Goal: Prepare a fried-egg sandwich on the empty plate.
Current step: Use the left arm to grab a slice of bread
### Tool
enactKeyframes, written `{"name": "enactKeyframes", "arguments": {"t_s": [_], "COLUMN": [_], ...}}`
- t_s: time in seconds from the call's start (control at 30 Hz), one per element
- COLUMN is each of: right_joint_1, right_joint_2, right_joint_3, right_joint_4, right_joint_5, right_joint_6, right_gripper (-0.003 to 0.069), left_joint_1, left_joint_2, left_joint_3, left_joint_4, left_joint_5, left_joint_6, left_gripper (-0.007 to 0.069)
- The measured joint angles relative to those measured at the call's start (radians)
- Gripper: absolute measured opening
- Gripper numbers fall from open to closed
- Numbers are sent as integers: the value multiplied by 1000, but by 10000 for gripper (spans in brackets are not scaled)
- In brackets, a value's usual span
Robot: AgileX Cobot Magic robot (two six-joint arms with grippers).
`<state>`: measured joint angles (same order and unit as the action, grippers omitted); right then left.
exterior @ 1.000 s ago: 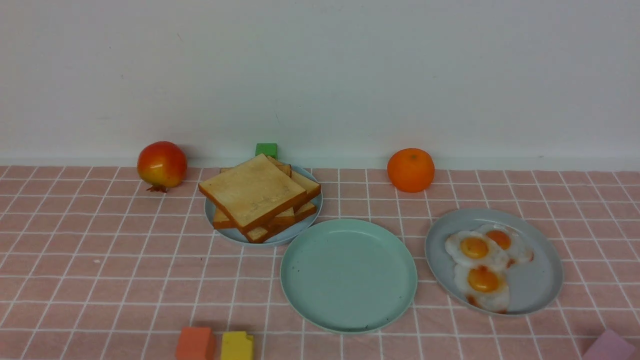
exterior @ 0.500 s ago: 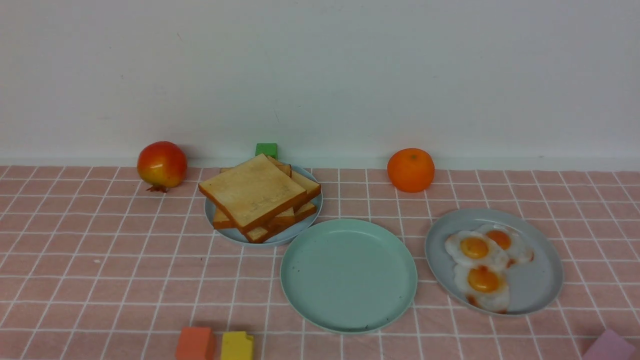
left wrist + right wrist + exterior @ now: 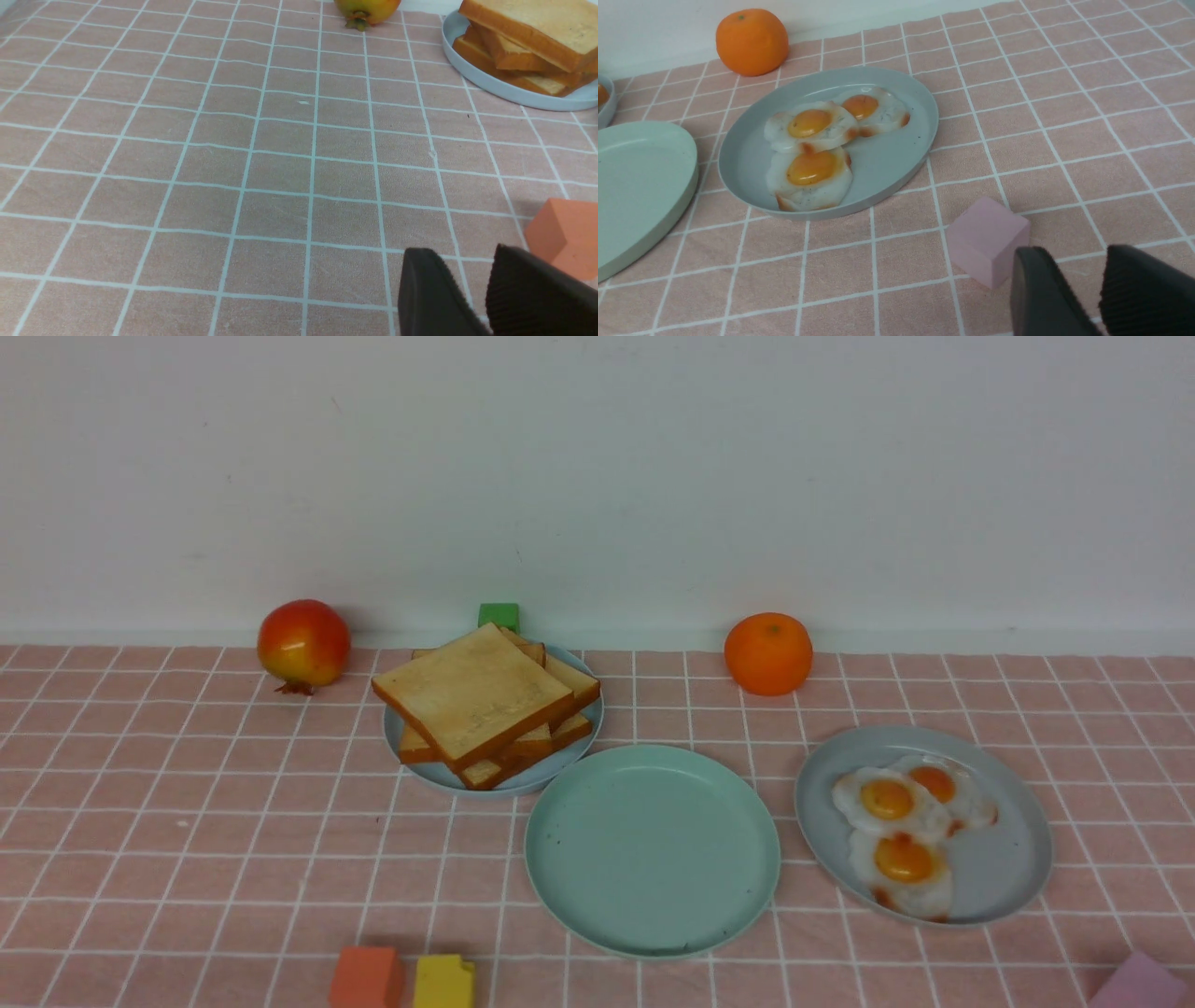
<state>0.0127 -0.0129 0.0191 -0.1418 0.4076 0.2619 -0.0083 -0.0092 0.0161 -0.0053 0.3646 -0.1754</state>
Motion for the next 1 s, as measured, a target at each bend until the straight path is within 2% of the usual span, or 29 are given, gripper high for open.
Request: {"name": "enactKeyframes", "arguments": {"t_s": [0.2, 0.33, 0.53, 0.63, 0.7, 0.87, 0.93, 1.0], "right_joint_1": [0, 0, 0, 0, 0, 0, 0, 0], "right_joint_2": [0, 0, 0, 0, 0, 0, 0, 0], "right_joint_3": [2, 8, 9, 9, 9, 9, 9, 9], "right_joint_4": [-3, -4, -7, -6, 0, 23, 24, 25], "right_joint_5": [-12, -88, -309, -328, -328, -344, -367, -457], "right_joint_6": [0, 0, 0, 2, 19, 161, 189, 239], "right_gripper": [239, 239, 239, 239, 239, 239, 239, 239], "left_joint_1": [0, 0, 0, 0, 0, 0, 0, 0], "left_joint_2": [0, 0, 0, 0, 0, 0, 0, 0], "left_joint_3": [0, 8, 13, 13, 13, 13, 13, 13], "left_joint_4": [5, 5, 5, 5, 5, 0, -19, -81], "left_joint_5": [-1, -42, -219, -256, -261, -279, -307, -384], "left_joint_6": [1, 1, 1, 1, 1, -1, -24, -106], "left_gripper": [240, 240, 240, 240, 240, 240, 240, 240]}}
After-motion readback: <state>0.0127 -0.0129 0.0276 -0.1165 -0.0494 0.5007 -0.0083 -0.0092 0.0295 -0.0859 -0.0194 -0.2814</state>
